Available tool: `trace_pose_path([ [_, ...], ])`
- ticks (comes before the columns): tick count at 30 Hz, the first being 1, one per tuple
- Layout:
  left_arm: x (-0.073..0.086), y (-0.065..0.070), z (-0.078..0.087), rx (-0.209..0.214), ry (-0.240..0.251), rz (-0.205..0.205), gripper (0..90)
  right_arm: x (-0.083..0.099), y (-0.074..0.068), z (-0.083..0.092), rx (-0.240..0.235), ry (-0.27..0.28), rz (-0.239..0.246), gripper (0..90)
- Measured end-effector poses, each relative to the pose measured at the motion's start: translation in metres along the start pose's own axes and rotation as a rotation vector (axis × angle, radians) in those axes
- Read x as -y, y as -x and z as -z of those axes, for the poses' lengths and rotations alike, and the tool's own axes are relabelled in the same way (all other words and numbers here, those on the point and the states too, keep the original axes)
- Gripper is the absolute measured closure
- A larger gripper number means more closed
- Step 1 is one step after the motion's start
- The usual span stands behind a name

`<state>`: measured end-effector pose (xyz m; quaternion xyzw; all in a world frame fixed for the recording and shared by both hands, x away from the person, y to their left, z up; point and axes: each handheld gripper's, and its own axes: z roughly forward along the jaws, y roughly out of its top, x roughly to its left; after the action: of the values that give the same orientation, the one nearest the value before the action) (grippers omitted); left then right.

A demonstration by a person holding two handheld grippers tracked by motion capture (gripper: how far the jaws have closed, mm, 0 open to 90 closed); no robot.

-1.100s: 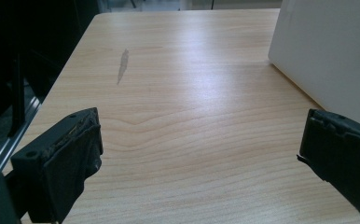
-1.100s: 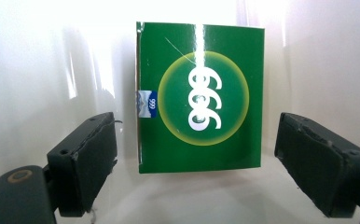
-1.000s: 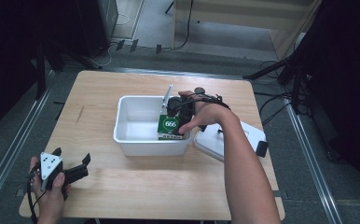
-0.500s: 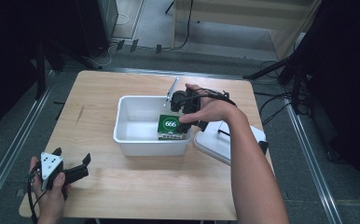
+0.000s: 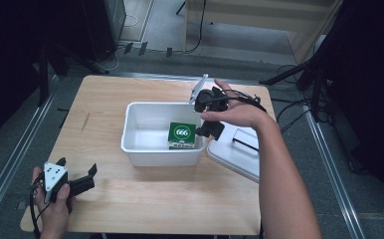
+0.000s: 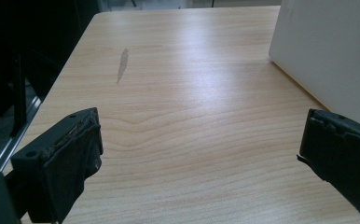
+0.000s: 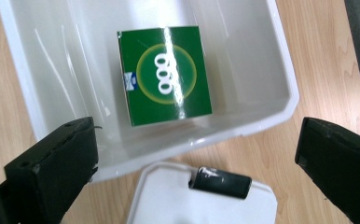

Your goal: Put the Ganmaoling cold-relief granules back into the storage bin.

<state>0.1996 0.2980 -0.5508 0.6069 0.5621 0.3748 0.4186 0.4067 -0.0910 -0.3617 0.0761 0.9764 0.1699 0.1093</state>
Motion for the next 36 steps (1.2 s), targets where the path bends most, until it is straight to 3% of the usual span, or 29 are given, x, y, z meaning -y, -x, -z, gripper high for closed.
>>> trace_pose_path([
  [17,0.000,0.001,0.000,-0.003,-0.002,-0.004,0.0,0.037,0.004,0.026,0.044,-0.005,-0.038,0.0],
  [36,0.000,0.001,0.000,0.000,-0.003,-0.005,0.0,0.079,0.003,0.034,0.072,-0.033,-0.093,0.0],
])
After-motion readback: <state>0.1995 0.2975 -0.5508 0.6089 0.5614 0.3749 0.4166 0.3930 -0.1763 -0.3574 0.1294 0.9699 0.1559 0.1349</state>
